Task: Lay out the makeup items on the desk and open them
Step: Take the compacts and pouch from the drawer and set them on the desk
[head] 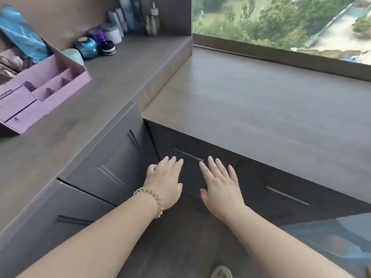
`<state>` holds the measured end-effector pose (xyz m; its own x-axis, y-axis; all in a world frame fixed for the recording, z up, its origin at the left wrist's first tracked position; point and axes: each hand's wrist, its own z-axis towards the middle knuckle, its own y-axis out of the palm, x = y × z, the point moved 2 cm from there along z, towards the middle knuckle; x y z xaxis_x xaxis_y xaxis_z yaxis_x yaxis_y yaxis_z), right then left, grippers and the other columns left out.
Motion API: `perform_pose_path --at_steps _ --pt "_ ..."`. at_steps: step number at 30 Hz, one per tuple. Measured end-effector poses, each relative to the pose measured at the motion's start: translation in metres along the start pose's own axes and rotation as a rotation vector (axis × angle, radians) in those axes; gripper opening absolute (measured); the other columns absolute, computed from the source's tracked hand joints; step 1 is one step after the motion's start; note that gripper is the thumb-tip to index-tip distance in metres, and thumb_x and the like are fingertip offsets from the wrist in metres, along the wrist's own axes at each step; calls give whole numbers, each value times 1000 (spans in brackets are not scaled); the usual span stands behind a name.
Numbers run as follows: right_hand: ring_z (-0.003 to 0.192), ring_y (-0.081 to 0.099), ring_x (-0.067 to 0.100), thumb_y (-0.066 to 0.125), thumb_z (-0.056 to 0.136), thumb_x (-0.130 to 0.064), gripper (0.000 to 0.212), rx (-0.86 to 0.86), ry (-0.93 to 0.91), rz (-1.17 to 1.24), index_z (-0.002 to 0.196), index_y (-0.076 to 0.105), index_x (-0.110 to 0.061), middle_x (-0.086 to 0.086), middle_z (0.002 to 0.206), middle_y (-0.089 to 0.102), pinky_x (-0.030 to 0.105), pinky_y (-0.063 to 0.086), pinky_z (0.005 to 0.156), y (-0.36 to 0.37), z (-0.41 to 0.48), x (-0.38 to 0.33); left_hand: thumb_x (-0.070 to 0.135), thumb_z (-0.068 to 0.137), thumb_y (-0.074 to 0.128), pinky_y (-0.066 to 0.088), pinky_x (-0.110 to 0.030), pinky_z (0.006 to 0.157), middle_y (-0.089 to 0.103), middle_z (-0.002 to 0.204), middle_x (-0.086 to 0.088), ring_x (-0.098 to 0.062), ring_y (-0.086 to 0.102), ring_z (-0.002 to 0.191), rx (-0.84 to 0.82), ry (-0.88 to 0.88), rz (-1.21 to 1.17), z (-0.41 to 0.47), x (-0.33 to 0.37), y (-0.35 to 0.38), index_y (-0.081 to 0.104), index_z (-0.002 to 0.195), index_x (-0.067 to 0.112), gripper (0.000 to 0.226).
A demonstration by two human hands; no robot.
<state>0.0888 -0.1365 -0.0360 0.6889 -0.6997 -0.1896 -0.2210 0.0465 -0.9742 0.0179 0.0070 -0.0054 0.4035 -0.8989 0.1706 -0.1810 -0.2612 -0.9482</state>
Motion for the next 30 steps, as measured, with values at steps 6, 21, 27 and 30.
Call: perform_pose_path --at_steps 6,21,27,30 --pt "146 9 26 51 87 -28 72 -22 -91 -63 149 16 -20 8 158 14 47 5 116 49 67 -4 32 93 45 14 -42 114 6 160 1 -18 2 147 -7 -3 63 44 -22 35 6 150 25 69" --pt "128 40 27 65 71 -28 82 22 107 -75 143 31 -10 8 139 44 46 27 107 107 121 -17 15 83 47 24 -37 104 23 153 0 -19 15 143 -16 156 143 137 -50 86 17 147 19 71" --pt "98 55 27 75 55 -28 74 71 190 -103 124 53 -11 6 111 57 44 42 90 116 100 -39 20 82 47 31 -34 97 32 144 2 -21 30 130 25 222 154 113 -64 98 22 142 21 65" --pt "113 47 25 65 64 -24 61 254 103 -103 124 53 -15 5 125 51 43 30 102 107 73 -66 19 84 43 31 -36 95 35 138 2 -21 34 125 -39 231 198 87 -75 97 25 138 21 57"
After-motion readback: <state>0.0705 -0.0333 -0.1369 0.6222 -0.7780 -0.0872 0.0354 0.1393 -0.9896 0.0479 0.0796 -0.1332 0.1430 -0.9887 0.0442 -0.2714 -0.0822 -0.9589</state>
